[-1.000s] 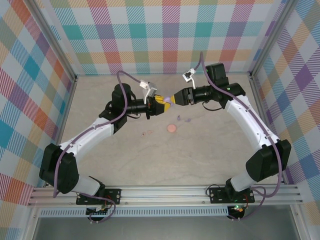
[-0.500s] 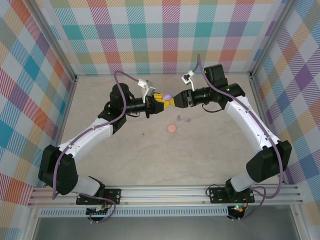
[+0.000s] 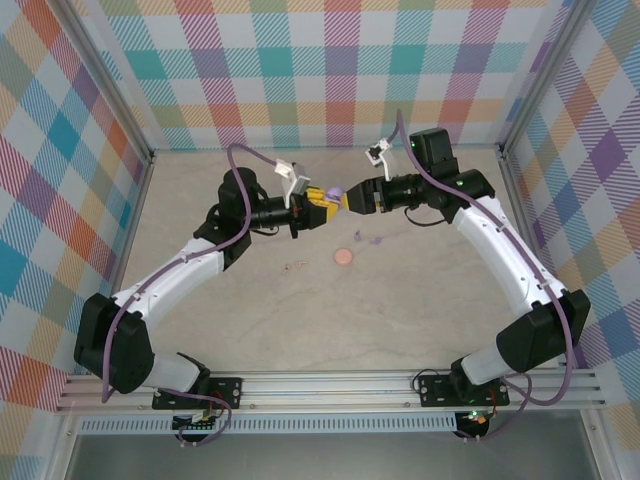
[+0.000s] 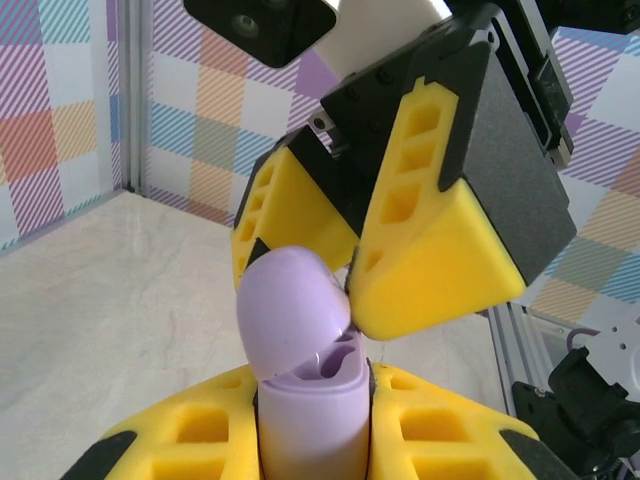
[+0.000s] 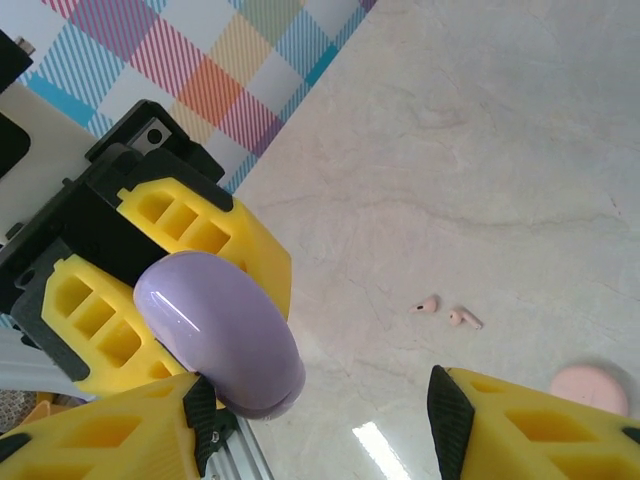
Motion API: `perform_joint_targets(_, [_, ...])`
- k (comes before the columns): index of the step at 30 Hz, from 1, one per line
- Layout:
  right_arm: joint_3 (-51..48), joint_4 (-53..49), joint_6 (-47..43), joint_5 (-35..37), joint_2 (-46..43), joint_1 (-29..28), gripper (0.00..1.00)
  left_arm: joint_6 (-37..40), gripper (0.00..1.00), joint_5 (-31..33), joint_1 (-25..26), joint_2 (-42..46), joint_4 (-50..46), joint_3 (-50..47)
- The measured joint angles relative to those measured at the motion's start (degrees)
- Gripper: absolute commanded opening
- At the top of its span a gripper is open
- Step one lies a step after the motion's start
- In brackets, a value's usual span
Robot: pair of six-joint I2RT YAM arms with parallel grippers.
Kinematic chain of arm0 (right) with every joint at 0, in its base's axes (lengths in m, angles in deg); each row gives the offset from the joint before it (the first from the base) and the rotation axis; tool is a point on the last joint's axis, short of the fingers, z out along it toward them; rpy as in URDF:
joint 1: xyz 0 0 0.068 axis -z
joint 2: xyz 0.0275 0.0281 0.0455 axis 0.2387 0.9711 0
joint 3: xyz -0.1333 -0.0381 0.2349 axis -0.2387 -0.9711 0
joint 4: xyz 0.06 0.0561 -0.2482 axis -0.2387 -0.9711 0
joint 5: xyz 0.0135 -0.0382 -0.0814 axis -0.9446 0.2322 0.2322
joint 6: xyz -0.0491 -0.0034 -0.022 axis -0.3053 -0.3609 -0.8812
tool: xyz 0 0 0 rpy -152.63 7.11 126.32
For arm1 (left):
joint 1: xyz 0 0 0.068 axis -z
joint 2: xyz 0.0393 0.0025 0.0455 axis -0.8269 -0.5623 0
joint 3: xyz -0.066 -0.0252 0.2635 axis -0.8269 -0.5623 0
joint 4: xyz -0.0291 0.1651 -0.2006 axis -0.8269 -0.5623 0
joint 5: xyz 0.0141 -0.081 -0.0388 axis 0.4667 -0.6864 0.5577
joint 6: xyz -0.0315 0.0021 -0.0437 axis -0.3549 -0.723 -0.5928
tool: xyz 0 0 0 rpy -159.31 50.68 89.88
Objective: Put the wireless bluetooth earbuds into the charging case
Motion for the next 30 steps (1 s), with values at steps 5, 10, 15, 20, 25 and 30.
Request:
perform_joint_targets(5, [0.00, 0.85, 0.70, 1.79, 0.02, 0.15, 0.59, 1.27, 0.09, -1.20, 0.55, 0.55, -1.53, -0.04])
perform_joint_targets(10, [0.00, 0.94, 1.16, 2.58, -0.09, 0.09, 0.59, 1.86, 0.09, -1.11, 0.98, 1.01, -2.25, -0.04])
perform_joint_targets(15, [0.00, 0.94, 1.33, 3.50, -0.39, 0.09, 0.60, 2.25, 0.10, -0.50, 0.98, 1.09, -2.62, -0.04])
perform_joint_targets(20, [-2.10, 2.97, 2.21, 8.33, -4.07, 0.48, 0.60, 2.29, 0.10, -0.02, 1.05, 1.68, -3.08, -0.07])
perform_joint_targets(25, [-2.93, 3.41, 4.76, 14.69, -6.73, 2.99, 0.60, 2.21, 0.10, -0.02, 1.07, 2.73, -3.56, -0.44])
perform_joint_targets(30, [-2.93, 0.92, 6.40, 19.52, -3.56, 6.84, 0.58, 0.76, 0.10, -0.20, 1.05, 4.31, -3.74, -0.76])
